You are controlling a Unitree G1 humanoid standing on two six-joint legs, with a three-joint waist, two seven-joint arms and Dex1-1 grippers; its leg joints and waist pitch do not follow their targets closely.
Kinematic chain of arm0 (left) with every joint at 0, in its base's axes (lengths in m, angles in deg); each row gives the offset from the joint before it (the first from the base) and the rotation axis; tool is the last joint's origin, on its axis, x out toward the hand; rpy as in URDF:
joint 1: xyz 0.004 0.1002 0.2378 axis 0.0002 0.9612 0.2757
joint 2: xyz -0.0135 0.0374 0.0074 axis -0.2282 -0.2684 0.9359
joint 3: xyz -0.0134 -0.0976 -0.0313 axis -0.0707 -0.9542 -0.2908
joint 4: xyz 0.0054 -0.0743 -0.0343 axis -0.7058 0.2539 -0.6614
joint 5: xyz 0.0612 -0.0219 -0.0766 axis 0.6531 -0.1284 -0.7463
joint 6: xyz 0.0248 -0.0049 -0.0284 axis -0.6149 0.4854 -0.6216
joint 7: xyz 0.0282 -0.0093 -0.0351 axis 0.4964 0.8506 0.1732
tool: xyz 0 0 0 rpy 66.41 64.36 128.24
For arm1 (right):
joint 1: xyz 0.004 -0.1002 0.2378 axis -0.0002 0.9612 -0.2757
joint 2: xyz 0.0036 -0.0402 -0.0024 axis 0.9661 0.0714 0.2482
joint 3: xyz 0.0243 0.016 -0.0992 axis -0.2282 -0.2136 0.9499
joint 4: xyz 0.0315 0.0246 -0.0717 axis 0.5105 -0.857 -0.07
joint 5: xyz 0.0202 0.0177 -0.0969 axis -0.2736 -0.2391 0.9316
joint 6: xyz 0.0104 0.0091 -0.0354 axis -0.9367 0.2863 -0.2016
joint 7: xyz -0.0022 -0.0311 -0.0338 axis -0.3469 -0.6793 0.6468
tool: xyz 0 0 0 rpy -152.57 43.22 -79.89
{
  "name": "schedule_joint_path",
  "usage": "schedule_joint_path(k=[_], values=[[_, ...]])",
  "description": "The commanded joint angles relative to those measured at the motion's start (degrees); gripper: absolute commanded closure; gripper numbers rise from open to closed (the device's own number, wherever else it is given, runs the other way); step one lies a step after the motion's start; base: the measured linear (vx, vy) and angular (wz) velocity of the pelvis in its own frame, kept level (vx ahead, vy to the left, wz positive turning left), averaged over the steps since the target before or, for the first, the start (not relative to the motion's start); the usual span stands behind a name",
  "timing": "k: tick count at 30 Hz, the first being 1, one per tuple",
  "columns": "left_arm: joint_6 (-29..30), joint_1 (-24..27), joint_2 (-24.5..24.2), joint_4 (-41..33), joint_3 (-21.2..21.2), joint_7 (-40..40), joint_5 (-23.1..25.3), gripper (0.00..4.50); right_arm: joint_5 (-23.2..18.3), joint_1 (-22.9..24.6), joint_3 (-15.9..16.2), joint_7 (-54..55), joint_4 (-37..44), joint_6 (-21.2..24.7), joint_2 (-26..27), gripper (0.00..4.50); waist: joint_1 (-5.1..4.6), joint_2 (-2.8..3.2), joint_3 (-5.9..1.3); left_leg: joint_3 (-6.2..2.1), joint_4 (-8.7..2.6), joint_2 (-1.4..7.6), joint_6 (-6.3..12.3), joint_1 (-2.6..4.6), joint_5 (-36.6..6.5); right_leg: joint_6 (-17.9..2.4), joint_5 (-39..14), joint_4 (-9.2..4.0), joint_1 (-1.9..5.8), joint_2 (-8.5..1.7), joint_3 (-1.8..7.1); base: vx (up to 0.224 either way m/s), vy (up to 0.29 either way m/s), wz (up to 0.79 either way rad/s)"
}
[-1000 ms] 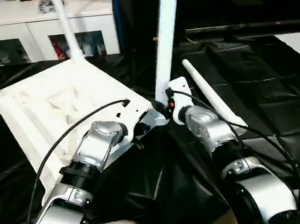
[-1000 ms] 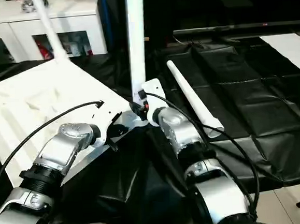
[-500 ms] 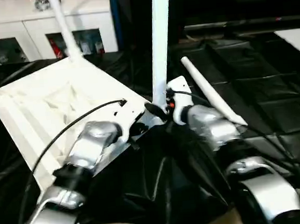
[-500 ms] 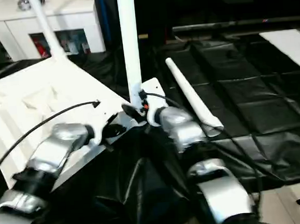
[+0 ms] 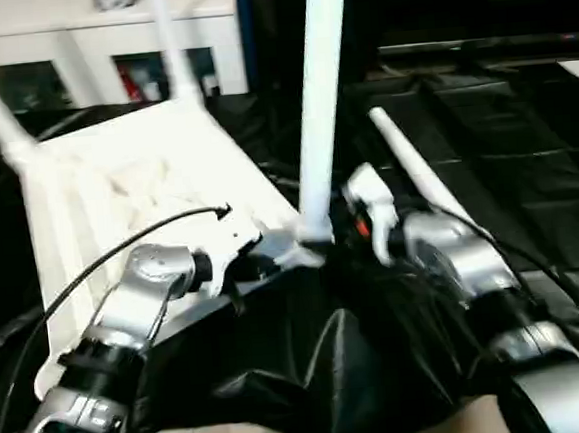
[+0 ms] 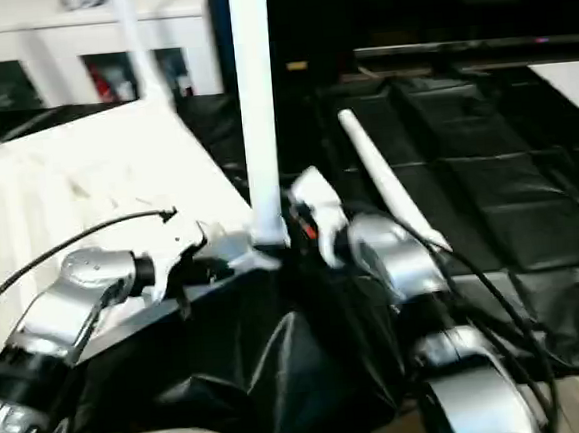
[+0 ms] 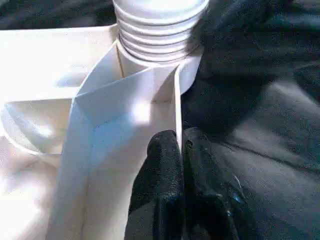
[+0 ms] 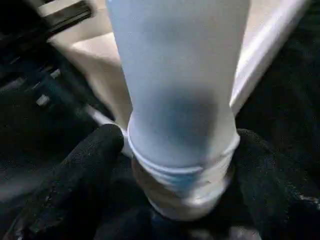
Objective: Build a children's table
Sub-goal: Insert table leg to table base, then rotate leg to tighten
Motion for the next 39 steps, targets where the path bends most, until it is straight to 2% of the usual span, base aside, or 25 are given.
schedule_joint_path(k=[1, 5, 11, 15, 16, 19, 22, 31, 33, 35, 37, 39], values=[[-2.68, -1.47, 0.29, -4.04, -0.22, -1.85, -2.51, 4.5, -1.04, 0.43, 1.28, -2.37, 2.21, 0.9, -0.02, 0.72, -0.3, 0.05, -3.8, 0.16, -3.2, 1.14, 2.55, 0.49, -10.68, -11.39, -9.25, -4.0, 3.26, -3.71, 2.62, 0.0, 0.0, 0.0], [-2.89, -0.75, -0.63, -5.5, 0.4, -4.12, -3.31, 4.5, 0.09, -0.53, 1.03, 0.67, 0.49, -0.57, 0.7, 0.72, -0.37, 0.06, -3.71, 0.03, -3.3, 1.12, 1.61, 0.61, -11.57, -10.54, -13.08, -4.33, 3.08, -3.89, 2.64, 0.0, 0.0, 0.0], [-2.57, -0.31, -0.86, -6.58, 0.78, -4.95, -3.36, 4.5, -0.51, -0.87, 1.1, 0.76, 1.23, 0.64, 1.16, 0.72, -0.27, 0.05, -3.92, 0.03, -3.17, 1.14, 1.83, 0.52, -9.85, -11.22, -9.0, -3.83, 3.25, -3.71, 2.61, 0.0, 0.0, 0.0], [-2.33, -0.11, -0.92, -6.92, 1.02, -5.04, -3.37, 4.5, -0.66, -0.84, 1.35, 0.38, 0.84, 0.4, 1.56, 0.72, -0.32, -0.07, -3.86, 0.06, -3.16, 1.03, 1.86, 0.43, -10.12, -10.9, -10.01, -3.91, 3.36, -3.78, 2.59, 0.0, 0.0, 0.0], [-2.35, -0.07, -0.91, -6.88, 1.07, -4.95, -3.25, 4.5, -0.61, -0.85, 1.39, 0.46, 0.64, 0.27, 1.67, 0.88, -0.33, -0.11, -3.86, 0.03, -3.15, 1.05, 1.83, 0.42, -10.09, -10.77, -10.38, -3.92, 3.38, -3.83, 2.59, 0.0, 0.0, 0.0], [-2.42, 0.03, -0.89, -6.67, 1.15, -4.65, -2.88, 4.5, -0.44, -0.82, 1.56, 0.7, 0.19, -0.01, 1.88, 0.99, -0.36, -0.15, -3.87, 0.07, -3.09, 1.02, 1.92, 0.43, -9.9, -10.57, -10.73, -3.95, 3.32, -3.78, 2.62, 0.0, 0.0, 0.0], [-2.3, 0.16, -0.94, -6.71, 1.07, -4.61, -2.9, 4.5, -0.5, -0.91, 1.64, 0.7, -0.11, -0.02, 1.94, 1.4, -0.35, -0.32, -3.93, 0.06, -3.04, 1.02, 2.13, 0.38, -9.15, -10.82, -9.47, -3.75, 3.36, -3.73, 2.6, 0.0, 0.0, 0.0], [-1.91, 0.16, -1.0, -6.29, 0.62, -3.91, -2.78, 4.5, -0.52, -0.83, 2.05, 0.72, -0.92, -0.31, 2.59, 1.68, -0.33, -0.4, -3.93, 0.09, -2.97, 0.99, 2.24, 0.41, -9.03, -10.7, -10.08, -3.76, 3.36, -3.77, 2.59, 0.0, 0.0, 0.0], [-0.11, -0.53, 0.48, -5.15, -0.19, -0.36, -2.04, 4.5, -0.24, -0.64, 1.23, 4.61, -2.9, -0.86, 4.86, 1.68, -0.4, -0.41, -3.9, 0.13, -2.96, 0.99, 2.22, 0.4, -9.14, -10.71, -10.31, -3.76, 3.28, -3.82, 2.63, 0.0, 0.0, 0.0], [1.7, -1.6, 2.63, -3.54, -0.99, 3.91, -1.13, 4.5, 0.08, -1.04, -0.25, 10.11, -5.67, -1.59, 7.51, 1.69, -0.74, -0.35, -3.76, 0.1, -3.04, 0.88, 1.39, 0.39, -9.61, -10.72, -11.53, -3.94, 3.16, -3.85, 2.62, 0.0, 0.0, 0.0], [2.5, -2.22, 3.81, -2.68, -1.4, 6.02, -0.77, 4.5, 0.13, -1.47, -1.0, 12.71, -7.13, -1.8, 8.71, 1.69, -0.78, -0.38, -3.85, -0.02, -3.09, 0.88, 0.98, 0.45, -10.04, -10.21, -12.64, -4.0, 3.33, -3.88, 2.59, 0.0, 0.0, 0.0], [5.21, -4.51, 8.1, 0.63, -2.72, 13.58, 0.59, 4.5, -0.18, -3.13, -3.59, 21.36, -11.79, -2.08, 12.91, 1.69, -1.38, -0.12, -3.8, -0.03, -3.1, 0.86, 0.46, 0.5, -10.32, -10.61, -11.63, -4.02, 3.13, -3.77, 2.64, 0.0, 0.0, 0.0]])
